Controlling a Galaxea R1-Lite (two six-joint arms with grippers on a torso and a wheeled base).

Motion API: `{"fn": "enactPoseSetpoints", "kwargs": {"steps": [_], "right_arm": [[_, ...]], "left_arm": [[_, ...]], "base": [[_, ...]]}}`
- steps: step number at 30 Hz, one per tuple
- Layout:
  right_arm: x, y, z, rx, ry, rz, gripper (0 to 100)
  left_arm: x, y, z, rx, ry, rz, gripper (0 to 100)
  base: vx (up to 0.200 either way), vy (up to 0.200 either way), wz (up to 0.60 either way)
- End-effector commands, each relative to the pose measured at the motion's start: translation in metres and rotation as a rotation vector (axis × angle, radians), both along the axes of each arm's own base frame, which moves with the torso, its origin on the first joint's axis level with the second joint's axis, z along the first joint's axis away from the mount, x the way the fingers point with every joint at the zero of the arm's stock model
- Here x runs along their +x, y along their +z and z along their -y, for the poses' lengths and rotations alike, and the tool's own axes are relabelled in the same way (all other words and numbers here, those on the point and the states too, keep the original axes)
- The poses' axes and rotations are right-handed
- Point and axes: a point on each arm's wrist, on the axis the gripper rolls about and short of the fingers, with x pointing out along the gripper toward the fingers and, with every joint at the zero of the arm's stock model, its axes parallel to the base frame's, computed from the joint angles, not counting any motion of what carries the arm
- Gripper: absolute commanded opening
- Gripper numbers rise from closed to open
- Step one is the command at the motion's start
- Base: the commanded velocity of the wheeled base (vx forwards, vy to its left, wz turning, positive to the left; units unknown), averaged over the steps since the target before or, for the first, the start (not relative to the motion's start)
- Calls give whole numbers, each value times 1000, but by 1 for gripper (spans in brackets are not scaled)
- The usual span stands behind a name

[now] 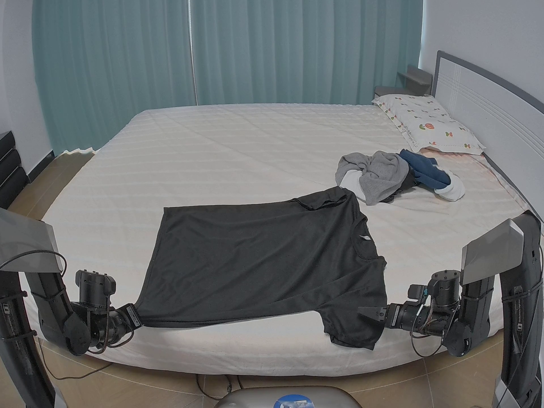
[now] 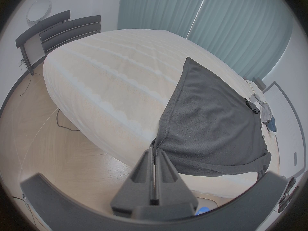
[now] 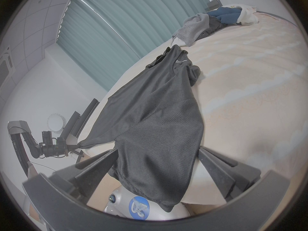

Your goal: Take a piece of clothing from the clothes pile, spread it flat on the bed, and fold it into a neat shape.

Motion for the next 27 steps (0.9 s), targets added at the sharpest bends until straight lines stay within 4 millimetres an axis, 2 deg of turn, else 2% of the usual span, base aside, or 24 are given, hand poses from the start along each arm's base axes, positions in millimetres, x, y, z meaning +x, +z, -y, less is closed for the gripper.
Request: {"fn": "enactPoseSetpoints", "kwargs": {"steps": [1, 2, 3, 8, 9, 15, 23, 27], "right_arm": [[0, -2, -1, -1, 1, 5, 100], [0, -2, -1, -3, 0, 2, 100], [0, -2, 0, -3, -5, 2, 0], [-2, 2, 6, -8, -22, 7, 0], [-3, 7, 12, -10, -42, 10, 0], [-17, 11, 24, -30, -64, -18, 0], [-38, 25, 29, -39, -53, -40, 0], [-49, 25, 30, -48, -42, -73, 0]], "left_arm": [[0, 0, 0, 0, 1, -1, 0], [0, -1, 0, -1, 0, -2, 0], [0, -1, 0, -1, 0, -2, 0], [0, -1, 0, -1, 0, -2, 0], [0, 0, 0, 0, 2, 1, 0], [0, 1, 0, -1, 1, 5, 0], [-2, 4, 0, 6, -5, 11, 0], [-5, 5, -2, 27, -5, 5, 0]], "base": [[0, 0, 0], [0, 0, 0], [0, 0, 0], [0, 0, 0], [0, 0, 0], [0, 0, 0], [0, 0, 0], [0, 0, 0]]}}
